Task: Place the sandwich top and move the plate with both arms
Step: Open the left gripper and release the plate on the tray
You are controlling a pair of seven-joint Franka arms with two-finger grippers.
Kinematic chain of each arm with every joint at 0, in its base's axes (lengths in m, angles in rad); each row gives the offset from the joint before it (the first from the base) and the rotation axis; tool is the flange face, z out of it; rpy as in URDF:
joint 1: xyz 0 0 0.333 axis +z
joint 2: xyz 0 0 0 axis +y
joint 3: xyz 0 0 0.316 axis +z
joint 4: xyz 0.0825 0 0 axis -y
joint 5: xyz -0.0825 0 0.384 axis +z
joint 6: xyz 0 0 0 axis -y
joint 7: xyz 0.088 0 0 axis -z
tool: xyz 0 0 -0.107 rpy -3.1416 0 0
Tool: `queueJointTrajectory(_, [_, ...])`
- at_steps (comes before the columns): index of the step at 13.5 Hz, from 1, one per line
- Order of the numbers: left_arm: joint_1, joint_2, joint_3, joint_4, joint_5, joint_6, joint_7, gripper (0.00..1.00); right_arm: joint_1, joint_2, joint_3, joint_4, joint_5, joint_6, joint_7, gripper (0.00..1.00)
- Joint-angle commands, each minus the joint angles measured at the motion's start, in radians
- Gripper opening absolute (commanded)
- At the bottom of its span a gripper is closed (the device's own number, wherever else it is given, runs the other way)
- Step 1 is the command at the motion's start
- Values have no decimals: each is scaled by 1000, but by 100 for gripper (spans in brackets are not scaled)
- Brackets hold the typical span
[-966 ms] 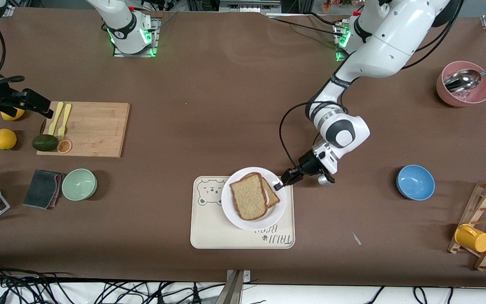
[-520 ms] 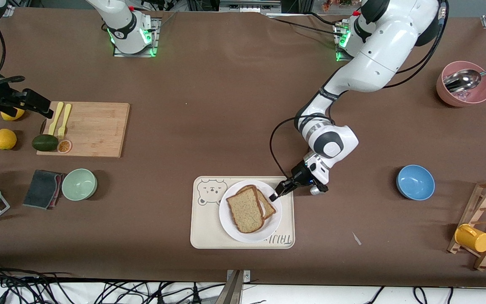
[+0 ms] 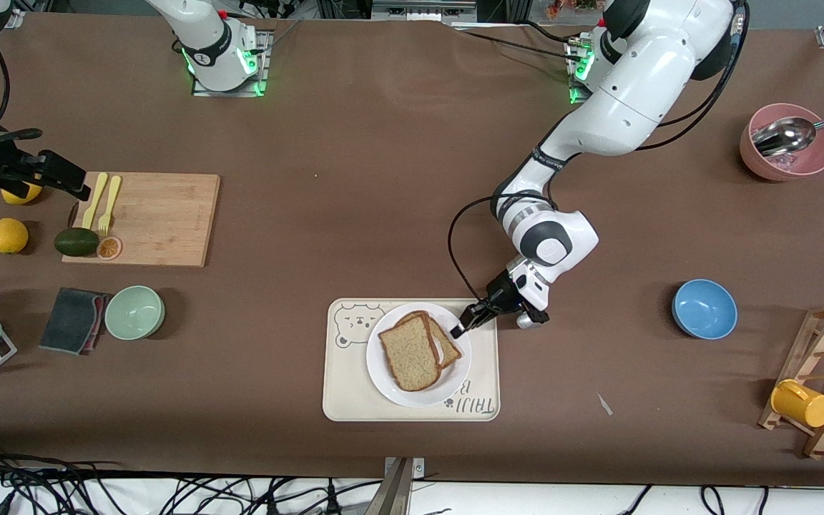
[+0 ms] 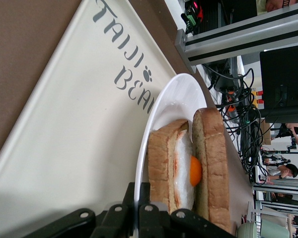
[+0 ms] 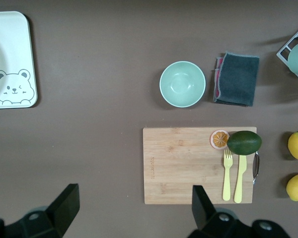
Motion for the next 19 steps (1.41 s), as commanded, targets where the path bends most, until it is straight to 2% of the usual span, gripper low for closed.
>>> queueJointTrajectory(1, [-19,5,14,36,-18,38,-12,0,-4,-11,2,-8,16,-1,5,100])
queueJointTrajectory(2, [-19,3,14,36,-18,41,-12,1,-4,-11,2,-8,16,-1,5,100])
queueJointTrajectory(3, [-19,2,16,36,-18,43,-12,15,-4,-11,2,-8,16,-1,5,100])
queueJointTrajectory(7, [-15,-5,19,47,-5,44,-13,42,-4,-11,2,-8,16,-1,5,100])
queueJointTrajectory(9, [-6,-15,19,47,11,55,-22,45,-4,-11,2,-8,16,-1,5,100])
queueJointTrajectory(12, [-1,-26,19,35,61,57,-59,57,-4,-11,2,-8,16,-1,5,100])
queueJointTrajectory(14, [7,-28,19,33,65,57,-62,76,-4,-11,2,-8,16,-1,5,100])
queueJointTrajectory(15, [8,-34,19,33,65,57,-62,92,-4,-11,2,-8,16,-1,5,100])
queueJointTrajectory(16, [13,-40,19,32,65,57,-62,100,-4,-11,2,-8,16,-1,5,100])
queueJointTrajectory(19, [31,-99,19,-19,67,57,-62,100,-4,-11,2,-8,16,-1,5,100])
